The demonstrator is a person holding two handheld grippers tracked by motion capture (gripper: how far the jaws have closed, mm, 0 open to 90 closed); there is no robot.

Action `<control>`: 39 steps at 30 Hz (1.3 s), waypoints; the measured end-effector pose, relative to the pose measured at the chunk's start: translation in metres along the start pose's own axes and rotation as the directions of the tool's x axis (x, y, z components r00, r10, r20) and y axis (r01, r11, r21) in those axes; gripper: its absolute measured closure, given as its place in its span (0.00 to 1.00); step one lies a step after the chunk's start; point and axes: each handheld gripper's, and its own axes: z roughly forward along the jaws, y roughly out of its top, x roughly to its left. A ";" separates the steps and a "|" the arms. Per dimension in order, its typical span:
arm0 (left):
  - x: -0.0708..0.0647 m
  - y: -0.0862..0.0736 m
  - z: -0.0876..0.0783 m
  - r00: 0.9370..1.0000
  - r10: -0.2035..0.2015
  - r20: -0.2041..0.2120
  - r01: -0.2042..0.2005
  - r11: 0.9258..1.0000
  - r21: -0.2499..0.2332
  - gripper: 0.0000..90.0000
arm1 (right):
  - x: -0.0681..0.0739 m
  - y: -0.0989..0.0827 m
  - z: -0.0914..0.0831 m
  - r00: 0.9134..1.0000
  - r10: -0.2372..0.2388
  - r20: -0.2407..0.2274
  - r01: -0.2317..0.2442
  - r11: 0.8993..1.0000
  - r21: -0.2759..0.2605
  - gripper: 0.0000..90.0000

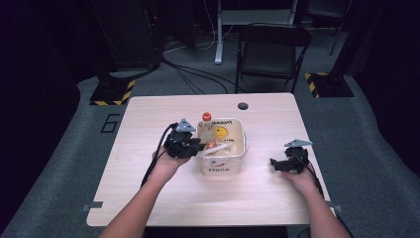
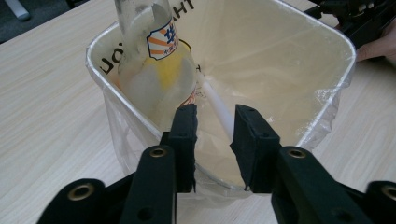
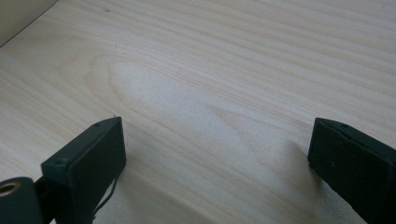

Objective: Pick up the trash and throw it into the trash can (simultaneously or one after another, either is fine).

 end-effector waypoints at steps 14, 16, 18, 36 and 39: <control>0.023 -0.017 -0.039 0.999 -0.035 -0.037 0.030 0.993 -0.117 0.54 | 0.000 0.000 0.000 1.000 -0.003 -0.001 0.003 1.000 0.000 0.04; 0.027 -0.021 -0.043 0.998 -0.044 -0.043 0.038 0.992 -0.124 0.53 | 0.000 0.000 0.000 1.000 -0.003 -0.001 0.003 1.000 0.000 0.04; 0.033 -0.025 -0.047 0.997 -0.051 -0.055 0.044 0.991 -0.126 0.53 | 0.000 0.000 0.000 1.000 -0.003 -0.001 0.003 1.000 0.000 0.04; 0.064 -0.080 -0.050 0.979 -0.151 -0.134 0.131 0.980 -0.149 0.52 | 0.000 0.000 0.000 1.000 -0.002 0.001 0.002 1.000 0.001 0.04; 0.069 -0.087 -0.050 0.976 -0.164 -0.146 0.142 0.978 -0.150 0.52 | 0.000 0.000 0.000 1.000 -0.003 -0.001 0.003 1.000 0.000 0.04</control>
